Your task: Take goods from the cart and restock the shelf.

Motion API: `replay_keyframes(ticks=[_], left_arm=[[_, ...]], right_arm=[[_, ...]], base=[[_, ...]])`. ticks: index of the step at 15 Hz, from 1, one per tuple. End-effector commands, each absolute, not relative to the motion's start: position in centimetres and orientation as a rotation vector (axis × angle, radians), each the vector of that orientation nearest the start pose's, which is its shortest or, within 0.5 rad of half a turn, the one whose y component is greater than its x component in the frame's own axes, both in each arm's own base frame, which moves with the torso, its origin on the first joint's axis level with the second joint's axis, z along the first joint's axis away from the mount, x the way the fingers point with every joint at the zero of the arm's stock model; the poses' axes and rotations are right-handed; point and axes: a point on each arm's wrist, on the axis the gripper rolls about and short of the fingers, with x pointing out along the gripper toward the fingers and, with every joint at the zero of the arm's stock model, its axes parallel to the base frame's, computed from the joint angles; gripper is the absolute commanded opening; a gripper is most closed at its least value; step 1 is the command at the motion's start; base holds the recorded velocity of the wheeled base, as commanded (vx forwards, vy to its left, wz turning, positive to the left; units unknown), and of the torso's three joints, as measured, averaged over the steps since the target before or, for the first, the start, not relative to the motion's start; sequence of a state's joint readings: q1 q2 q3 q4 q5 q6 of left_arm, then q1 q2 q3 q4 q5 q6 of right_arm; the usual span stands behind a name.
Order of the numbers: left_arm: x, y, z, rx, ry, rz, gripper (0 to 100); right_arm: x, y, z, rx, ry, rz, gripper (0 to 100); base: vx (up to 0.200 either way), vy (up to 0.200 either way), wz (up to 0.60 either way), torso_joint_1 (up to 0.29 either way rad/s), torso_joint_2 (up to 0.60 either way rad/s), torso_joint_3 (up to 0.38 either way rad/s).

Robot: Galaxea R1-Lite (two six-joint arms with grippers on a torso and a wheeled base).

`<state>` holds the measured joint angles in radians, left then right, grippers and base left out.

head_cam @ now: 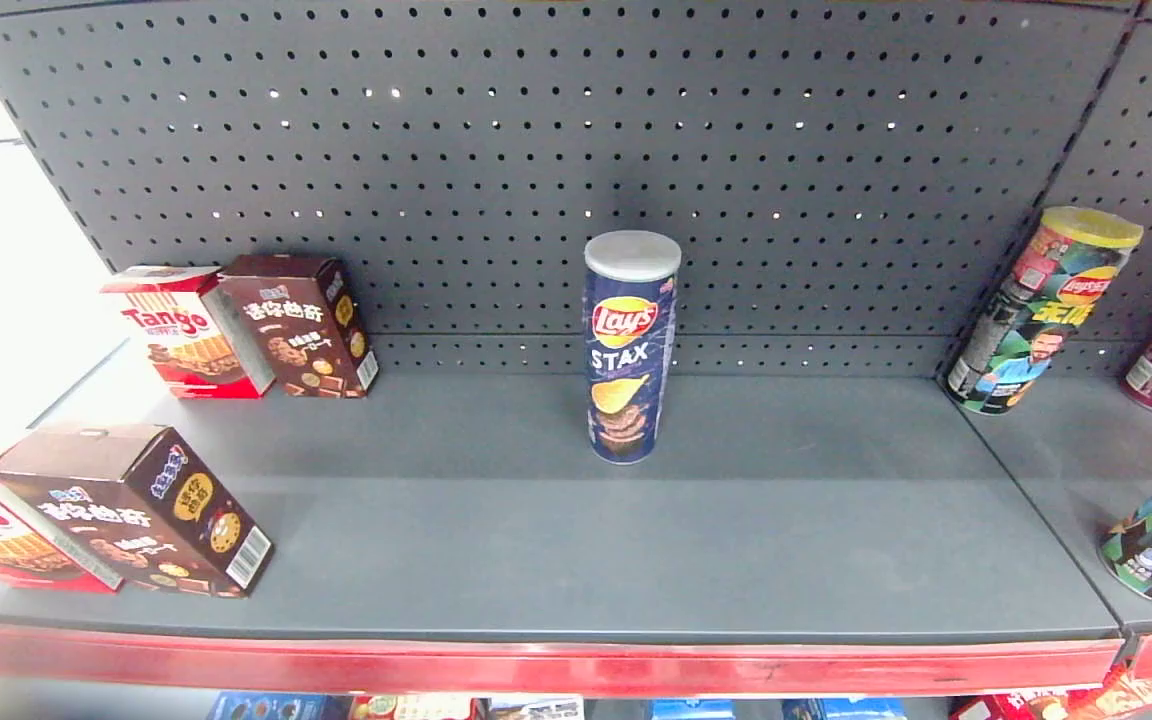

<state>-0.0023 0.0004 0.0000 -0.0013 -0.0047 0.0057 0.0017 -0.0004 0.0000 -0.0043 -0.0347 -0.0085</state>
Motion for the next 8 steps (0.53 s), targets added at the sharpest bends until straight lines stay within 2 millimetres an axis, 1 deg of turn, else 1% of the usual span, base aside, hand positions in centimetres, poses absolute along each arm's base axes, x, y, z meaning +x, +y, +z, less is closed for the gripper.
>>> replay_keyframes(ticks=[1, 2, 8], left_arm=[[-2.28, 0.0, 7.56, 0.006, -0.002, -0.008, 100], [-2.28, -0.01, 7.56, 0.006, -0.002, -0.006, 100], [-2.27, 0.0, 7.55, 0.006, 0.002, -0.008, 100]], right_arm=[[-2.28, -0.08, 7.6, -0.008, -0.004, -0.032, 100], [-2.28, -0.08, 7.6, -0.008, -0.004, -0.034, 100], [-2.28, -0.09, 7.6, -0.008, -0.004, -0.035, 100]], base=[[0.0, 0.0, 0.0, 0.0, 0.0, 0.0], [0.0, 0.0, 0.0, 0.0, 0.0, 0.0], [0.0, 0.0, 0.6, 0.007, 0.0, 0.002]])
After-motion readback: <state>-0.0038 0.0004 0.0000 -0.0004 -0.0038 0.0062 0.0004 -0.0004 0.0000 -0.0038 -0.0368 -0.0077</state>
